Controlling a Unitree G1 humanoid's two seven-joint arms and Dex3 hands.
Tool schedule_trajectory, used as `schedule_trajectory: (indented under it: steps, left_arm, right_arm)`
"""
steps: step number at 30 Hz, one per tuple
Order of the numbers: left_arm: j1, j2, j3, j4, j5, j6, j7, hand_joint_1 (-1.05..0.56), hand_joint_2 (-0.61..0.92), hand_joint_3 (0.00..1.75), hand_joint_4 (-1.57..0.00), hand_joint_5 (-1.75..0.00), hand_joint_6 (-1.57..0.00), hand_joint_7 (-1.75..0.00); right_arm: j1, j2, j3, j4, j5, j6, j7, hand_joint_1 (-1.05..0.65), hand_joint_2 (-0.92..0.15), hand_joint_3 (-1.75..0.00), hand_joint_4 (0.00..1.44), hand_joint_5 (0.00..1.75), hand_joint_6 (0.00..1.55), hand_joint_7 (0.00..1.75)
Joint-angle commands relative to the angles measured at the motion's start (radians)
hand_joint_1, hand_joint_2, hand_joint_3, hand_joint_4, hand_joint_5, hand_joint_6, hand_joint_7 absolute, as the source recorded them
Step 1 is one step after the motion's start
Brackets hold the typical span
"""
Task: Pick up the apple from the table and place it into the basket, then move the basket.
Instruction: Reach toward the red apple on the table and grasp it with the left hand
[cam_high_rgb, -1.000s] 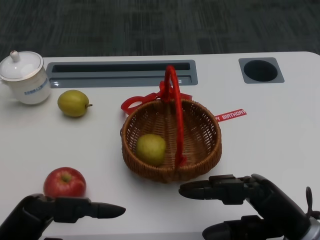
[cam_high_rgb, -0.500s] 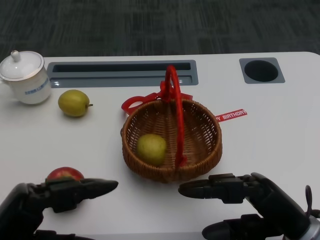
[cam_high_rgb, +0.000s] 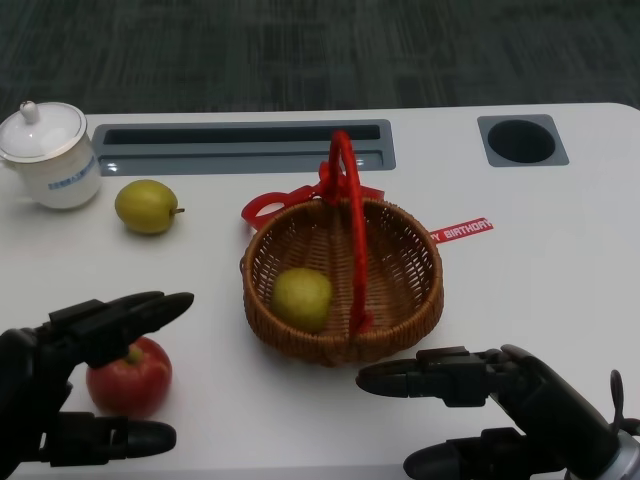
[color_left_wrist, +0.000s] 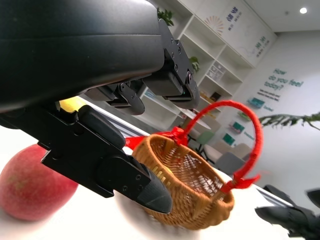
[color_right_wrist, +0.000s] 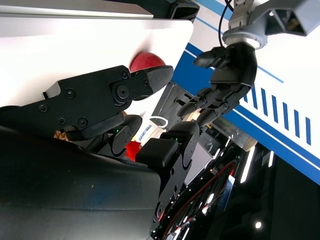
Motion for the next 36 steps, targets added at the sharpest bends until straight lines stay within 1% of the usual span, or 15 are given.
schedule_trajectory:
  steps: [1,8,11,16,22,26,30,34,36]
  left_arm:
    - [-0.048,0.045,0.0,0.077,0.046,-0.008,0.081,-0.68,0.67,0.0,-0.63,-0.01,-0.58,-0.01]
    - [-0.126,0.098,-0.052,0.226,0.14,-0.009,0.226,-0.68,0.65,0.0,-0.64,-0.01,-0.59,-0.01]
    - [-0.165,0.119,-0.093,0.304,0.181,0.016,0.282,-0.67,0.66,0.0,-0.64,-0.01,-0.58,0.0]
    - [-0.21,0.138,-0.17,0.396,0.209,0.043,0.34,-0.6,0.62,0.0,-0.62,-0.01,-0.56,0.0]
    - [-0.249,0.134,-0.255,0.48,0.222,0.12,0.38,-0.57,0.6,0.0,-0.62,0.0,-0.57,-0.01]
    - [-0.295,0.127,-0.316,0.576,0.227,0.145,0.409,-0.55,0.6,0.0,-0.61,0.0,-0.56,0.0]
    - [-0.345,0.12,-0.369,0.66,0.231,0.185,0.447,-0.58,0.63,0.01,-0.6,0.0,-0.56,0.0]
    - [-0.375,0.122,-0.411,0.707,0.23,0.208,0.479,-0.59,0.64,0.01,-0.6,0.0,-0.56,0.0]
    - [-0.398,0.122,-0.44,0.74,0.246,0.242,0.503,-0.59,0.64,0.01,-0.6,0.0,-0.56,0.0]
  right_arm:
    - [-0.004,-0.015,-0.006,-0.006,0.009,0.0,-0.001,-0.42,-0.91,0.0,0.78,0.0,0.73,0.0]
    - [0.0,-0.016,-0.007,-0.006,0.013,-0.003,-0.001,-0.42,-0.91,0.0,0.79,0.0,0.74,0.0]
    - [0.004,-0.016,-0.006,-0.007,0.015,-0.004,-0.001,-0.42,-0.92,0.0,0.79,0.0,0.73,0.0]
    - [0.01,-0.021,-0.005,-0.018,0.019,0.002,0.002,-0.43,-0.92,0.0,0.79,0.0,0.73,0.0]
    - [0.018,-0.031,-0.007,-0.033,0.023,0.004,0.006,-0.42,-0.92,0.0,0.79,0.0,0.73,0.0]
    - [0.029,-0.042,-0.01,-0.055,0.021,0.024,0.005,-0.43,-0.92,0.0,0.78,0.0,0.73,0.0]
    - [0.036,-0.046,-0.011,-0.065,0.021,0.033,0.004,-0.44,-0.92,-0.01,0.78,0.0,0.73,0.0]
    - [0.039,-0.048,-0.011,-0.073,0.02,0.039,0.005,-0.44,-0.92,-0.02,0.78,0.0,0.73,0.0]
    - [0.04,-0.049,-0.011,-0.073,0.021,0.036,0.005,-0.44,-0.92,-0.02,0.78,0.0,0.73,0.0]
